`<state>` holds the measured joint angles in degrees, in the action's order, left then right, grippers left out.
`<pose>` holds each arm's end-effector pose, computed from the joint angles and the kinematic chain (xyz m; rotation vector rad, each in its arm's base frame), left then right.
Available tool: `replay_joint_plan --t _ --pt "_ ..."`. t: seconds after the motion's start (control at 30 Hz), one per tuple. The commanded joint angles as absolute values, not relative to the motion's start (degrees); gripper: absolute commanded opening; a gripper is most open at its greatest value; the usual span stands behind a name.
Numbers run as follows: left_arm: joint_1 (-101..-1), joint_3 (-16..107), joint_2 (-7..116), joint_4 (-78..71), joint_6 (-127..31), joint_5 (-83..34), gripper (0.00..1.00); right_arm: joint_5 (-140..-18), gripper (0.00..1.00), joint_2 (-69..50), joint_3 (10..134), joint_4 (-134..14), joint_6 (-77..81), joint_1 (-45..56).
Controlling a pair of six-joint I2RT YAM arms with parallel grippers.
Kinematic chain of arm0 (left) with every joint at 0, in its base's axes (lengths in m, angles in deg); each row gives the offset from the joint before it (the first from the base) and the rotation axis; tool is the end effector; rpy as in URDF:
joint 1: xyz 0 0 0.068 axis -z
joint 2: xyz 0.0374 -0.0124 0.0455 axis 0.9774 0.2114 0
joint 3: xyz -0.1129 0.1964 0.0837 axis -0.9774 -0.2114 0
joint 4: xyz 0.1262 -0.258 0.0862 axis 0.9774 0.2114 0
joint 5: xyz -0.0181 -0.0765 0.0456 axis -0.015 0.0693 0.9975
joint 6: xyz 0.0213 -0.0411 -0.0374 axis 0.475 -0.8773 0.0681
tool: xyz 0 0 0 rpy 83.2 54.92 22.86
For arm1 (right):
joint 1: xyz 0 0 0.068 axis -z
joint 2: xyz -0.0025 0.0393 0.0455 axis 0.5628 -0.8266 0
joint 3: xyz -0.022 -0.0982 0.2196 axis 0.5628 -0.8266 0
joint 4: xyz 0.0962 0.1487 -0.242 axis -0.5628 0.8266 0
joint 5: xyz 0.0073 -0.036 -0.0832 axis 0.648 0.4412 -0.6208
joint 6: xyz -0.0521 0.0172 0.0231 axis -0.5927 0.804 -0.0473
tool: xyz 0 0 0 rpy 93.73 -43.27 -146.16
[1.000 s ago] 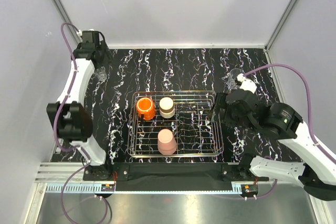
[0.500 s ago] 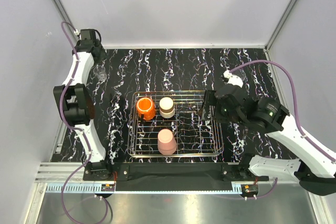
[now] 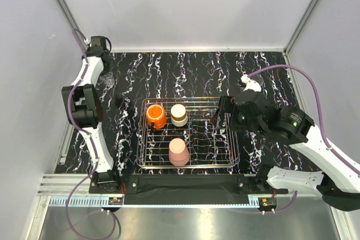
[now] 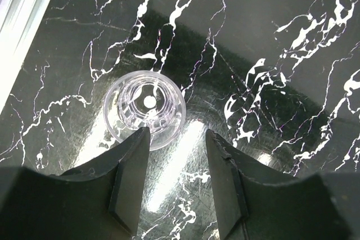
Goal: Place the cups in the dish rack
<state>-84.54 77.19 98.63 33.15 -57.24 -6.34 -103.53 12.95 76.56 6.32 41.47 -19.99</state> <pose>0.4962 0.0662 0.2023 -0.6616 2.3459 0.0981 0.1414 0.1745 0.3900 -0.0169 2.3776 0.5265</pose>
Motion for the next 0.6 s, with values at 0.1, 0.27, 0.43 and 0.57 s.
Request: replay_joint_plan --t 0.1,0.27,0.43,0.57 --pt "-85.0 77.0 98.4 32.2 -57.7 -4.1 0.49 -103.0 1.0 13.2 77.0 3.8 41.9 -20.2" --pt "-85.0 76.8 99.8 32.3 -57.7 -4.3 0.48 -102.8 1.0 12.7 76.3 3.3 41.9 -20.2" --pt "-85.0 78.4 101.9 32.9 -57.3 -4.2 0.47 -103.9 1.0 12.3 76.0 4.8 42.4 -20.2" --pt "-84.9 80.0 103.3 33.6 -57.3 -4.3 0.46 -106.0 1.0 11.7 75.7 6.6 42.8 -20.2"
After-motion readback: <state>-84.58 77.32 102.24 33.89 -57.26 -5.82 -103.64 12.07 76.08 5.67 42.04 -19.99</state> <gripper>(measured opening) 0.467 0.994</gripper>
